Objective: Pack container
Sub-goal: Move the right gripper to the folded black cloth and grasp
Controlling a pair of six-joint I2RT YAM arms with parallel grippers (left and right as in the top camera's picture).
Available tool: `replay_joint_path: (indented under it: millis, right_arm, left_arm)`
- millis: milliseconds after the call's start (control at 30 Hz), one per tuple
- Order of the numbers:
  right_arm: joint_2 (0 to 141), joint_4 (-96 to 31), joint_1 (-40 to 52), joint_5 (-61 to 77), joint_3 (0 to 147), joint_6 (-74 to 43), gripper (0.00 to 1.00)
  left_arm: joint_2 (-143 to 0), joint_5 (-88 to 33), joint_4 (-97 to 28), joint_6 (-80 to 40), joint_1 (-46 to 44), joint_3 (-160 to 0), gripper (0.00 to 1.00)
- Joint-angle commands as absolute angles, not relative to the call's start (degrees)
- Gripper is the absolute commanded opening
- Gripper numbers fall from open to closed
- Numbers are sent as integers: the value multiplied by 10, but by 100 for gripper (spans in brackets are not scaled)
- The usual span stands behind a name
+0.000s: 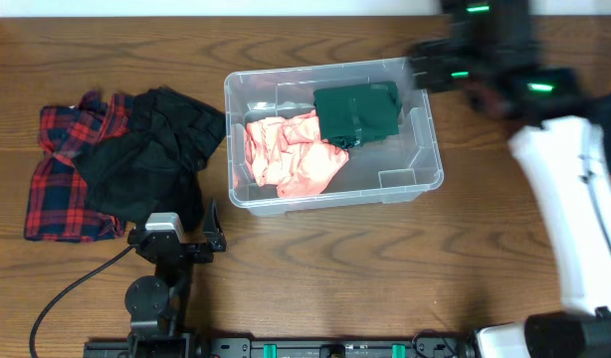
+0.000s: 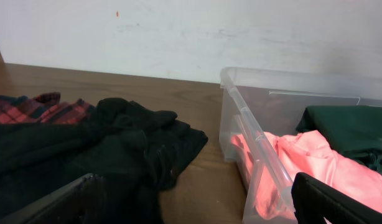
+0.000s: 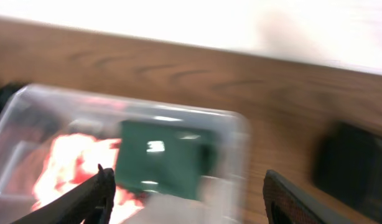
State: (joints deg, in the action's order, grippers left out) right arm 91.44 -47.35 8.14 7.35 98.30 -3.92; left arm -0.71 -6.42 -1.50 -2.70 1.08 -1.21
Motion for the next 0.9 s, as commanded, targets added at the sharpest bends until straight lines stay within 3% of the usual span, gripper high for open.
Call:
replay_joint_path:
  millis: [0, 167, 333, 867]
  right_arm:
    - [932, -501, -9, 104, 976, -44, 75]
    - [969, -528, -149, 191, 976, -20, 89]
    - [1037, -517, -238, 260, 976, -9, 89]
    - [1218, -384, -320, 285, 976, 123, 91]
  left_arm:
    - [-6, -71, -34, -18, 14, -2, 98]
    - [-6, -71, -34, -18, 14, -2, 98]
    - [-6, -71, -34, -18, 14, -2, 98]
    - [-6, -71, -34, -18, 14, -2, 98]
